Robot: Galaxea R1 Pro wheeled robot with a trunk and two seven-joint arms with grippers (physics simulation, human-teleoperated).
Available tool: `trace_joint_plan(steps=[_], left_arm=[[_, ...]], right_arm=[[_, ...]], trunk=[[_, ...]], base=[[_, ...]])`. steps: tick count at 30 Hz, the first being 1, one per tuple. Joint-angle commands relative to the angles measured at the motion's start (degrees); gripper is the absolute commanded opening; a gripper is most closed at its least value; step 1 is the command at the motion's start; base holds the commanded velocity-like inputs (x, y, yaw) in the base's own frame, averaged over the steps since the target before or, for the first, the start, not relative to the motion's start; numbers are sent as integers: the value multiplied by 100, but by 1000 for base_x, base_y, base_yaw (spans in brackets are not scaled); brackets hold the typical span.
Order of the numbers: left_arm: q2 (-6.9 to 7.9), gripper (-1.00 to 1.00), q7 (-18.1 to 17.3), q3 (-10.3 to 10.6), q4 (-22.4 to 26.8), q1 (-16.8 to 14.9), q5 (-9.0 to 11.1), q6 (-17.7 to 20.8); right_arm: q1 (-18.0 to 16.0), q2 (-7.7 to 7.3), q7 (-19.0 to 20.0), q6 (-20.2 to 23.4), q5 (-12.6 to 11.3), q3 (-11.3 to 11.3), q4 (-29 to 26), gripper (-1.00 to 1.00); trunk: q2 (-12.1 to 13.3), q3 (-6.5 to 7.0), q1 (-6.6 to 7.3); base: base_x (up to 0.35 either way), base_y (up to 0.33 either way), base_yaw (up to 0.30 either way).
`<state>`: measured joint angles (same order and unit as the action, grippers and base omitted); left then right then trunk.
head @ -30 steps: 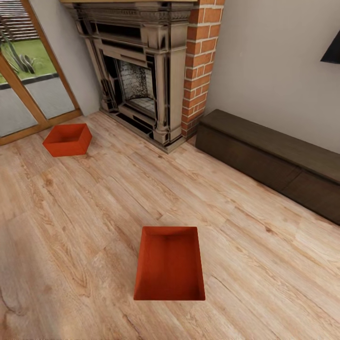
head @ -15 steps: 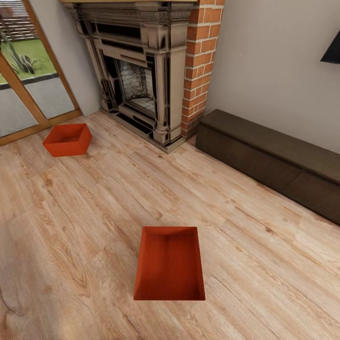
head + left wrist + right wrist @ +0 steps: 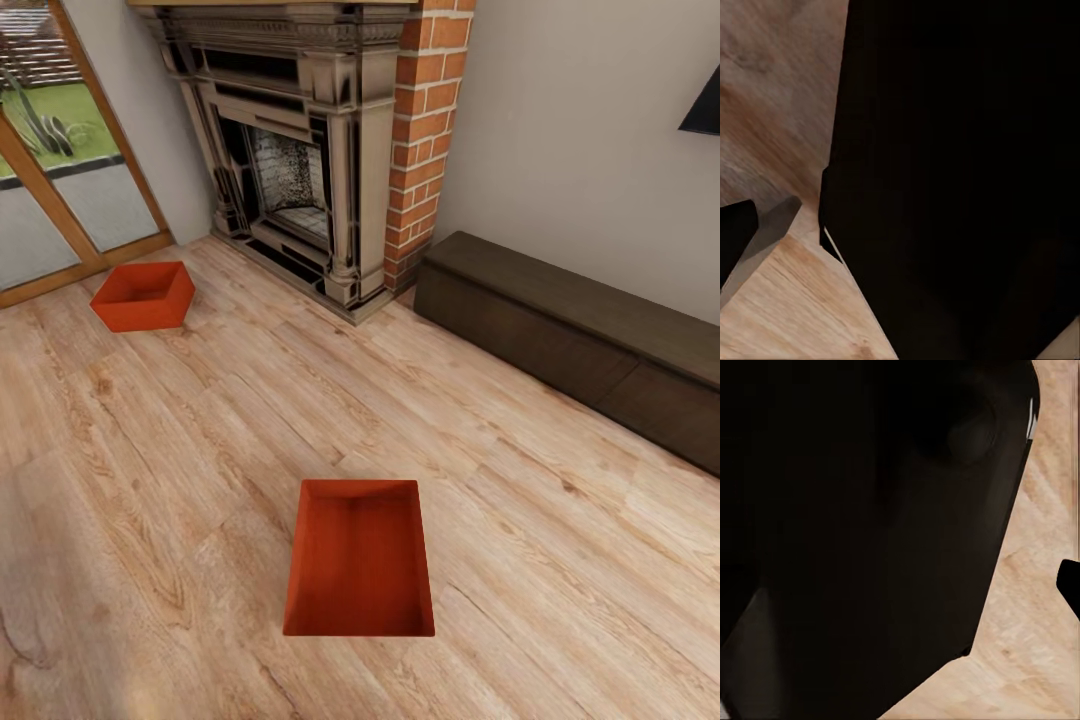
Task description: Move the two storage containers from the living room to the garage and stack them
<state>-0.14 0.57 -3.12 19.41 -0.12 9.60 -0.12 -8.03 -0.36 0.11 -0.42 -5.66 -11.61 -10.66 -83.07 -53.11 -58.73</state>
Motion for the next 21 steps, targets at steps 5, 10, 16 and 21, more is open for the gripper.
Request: trace_joint_plan(steps=[5, 10, 16, 21], left_arm=[[47, 100, 14, -5, 421, -41, 54, 642], [116, 100, 20, -11, 500, -413, 51, 1133], [89, 100, 289, -13, 494, -932, 69, 1302], [47, 100, 791, -10, 512, -1826, 68, 1895]], right_arm=[[-159, -5, -119, 504, -91, -13, -332, 100], [-745, 9, -154, 714, -273, 66, -430, 100], [-1243, 44, -173, 988, -457, 85, -450, 100], [-2389, 120, -207, 1726, -751, 97, -406, 100]], trunk=[[-1, -3, 0], [-1, -3, 0], [-1, -3, 0], [-1, -3, 0]], base=[[0, 0, 0], [0, 0, 0], [0, 0, 0], [0, 0, 0]])
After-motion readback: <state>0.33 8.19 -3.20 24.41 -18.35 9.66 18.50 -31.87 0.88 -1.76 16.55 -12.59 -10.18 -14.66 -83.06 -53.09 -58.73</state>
